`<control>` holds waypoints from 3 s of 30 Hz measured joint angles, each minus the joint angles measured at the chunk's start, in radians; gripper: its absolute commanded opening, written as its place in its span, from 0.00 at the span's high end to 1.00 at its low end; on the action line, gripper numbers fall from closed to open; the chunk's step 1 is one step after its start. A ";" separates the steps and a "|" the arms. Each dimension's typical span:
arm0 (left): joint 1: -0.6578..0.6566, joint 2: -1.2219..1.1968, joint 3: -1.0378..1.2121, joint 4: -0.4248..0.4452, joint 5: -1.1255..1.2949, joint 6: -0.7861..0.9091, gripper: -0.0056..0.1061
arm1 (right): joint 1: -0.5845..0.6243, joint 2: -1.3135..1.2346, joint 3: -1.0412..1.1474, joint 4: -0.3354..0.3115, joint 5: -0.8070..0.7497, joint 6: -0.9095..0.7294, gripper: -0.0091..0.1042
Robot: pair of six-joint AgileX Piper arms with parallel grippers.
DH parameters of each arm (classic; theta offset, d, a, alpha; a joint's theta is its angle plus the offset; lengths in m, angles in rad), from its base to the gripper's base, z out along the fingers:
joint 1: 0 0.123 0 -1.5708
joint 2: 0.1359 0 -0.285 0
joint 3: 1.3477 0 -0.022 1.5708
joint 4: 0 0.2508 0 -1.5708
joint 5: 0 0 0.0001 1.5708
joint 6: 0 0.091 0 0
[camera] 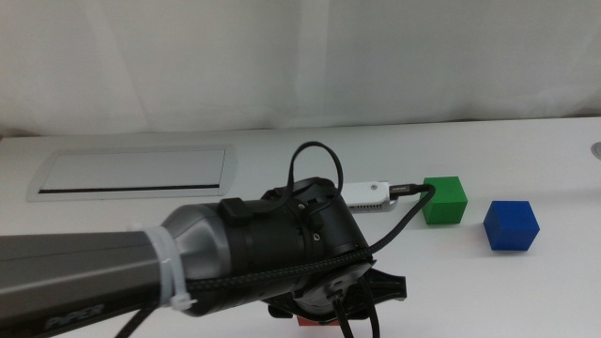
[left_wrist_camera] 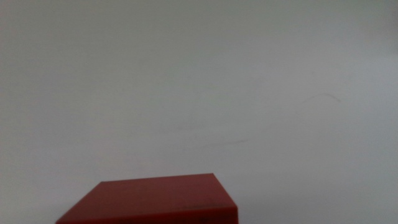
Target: Stack red cubes first, then green, then blue cubes in a specific spot.
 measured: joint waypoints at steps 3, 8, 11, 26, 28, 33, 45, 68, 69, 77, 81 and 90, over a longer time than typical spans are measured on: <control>0.007 0.024 0.005 -0.004 -0.002 0.000 0.98 | 0.000 0.000 0.000 0.000 0.000 0.000 0.01; 0.007 0.071 0.005 -0.033 -0.010 0.011 0.98 | 0.000 0.000 0.000 0.000 0.000 0.000 0.01; 0.007 0.088 0.005 -0.050 -0.029 0.016 0.98 | 0.000 0.000 0.000 0.000 0.000 0.000 0.01; 0.007 0.130 0.005 -0.095 -0.072 0.029 0.98 | 0.000 0.000 0.000 0.000 0.000 0.000 0.01; 0.007 0.130 0.005 -0.095 -0.072 0.034 0.98 | 0.000 0.000 0.000 0.000 0.000 0.000 0.01; 0.007 0.132 0.005 -0.093 -0.072 0.045 0.86 | 0.000 0.000 0.000 0.000 0.000 0.000 0.01; 0.007 0.143 0.005 -0.091 -0.081 0.062 0.15 | 0.000 0.000 0.000 0.000 0.000 0.000 0.01; 0.137 -0.149 -0.196 0.097 -0.083 0.412 0.15 | 0.000 0.000 0.000 0.000 0.000 0.000 0.01; 0.164 -0.164 -0.196 0.097 -0.083 0.429 0.15 | 0.000 0.000 0.000 0.000 0.000 0.000 0.01; 0.574 -0.301 -0.196 0.109 -0.054 0.553 0.15 | 0.000 0.000 0.000 0.000 0.000 0.000 0.01; 0.736 -0.353 -0.196 0.110 -0.037 0.606 0.15 | 0.000 0.000 0.000 0.000 0.000 0.000 0.01; 0.932 -0.539 0.013 0.110 -0.068 0.677 0.15 | 0.000 0.000 0.000 0.000 0.000 0.000 0.01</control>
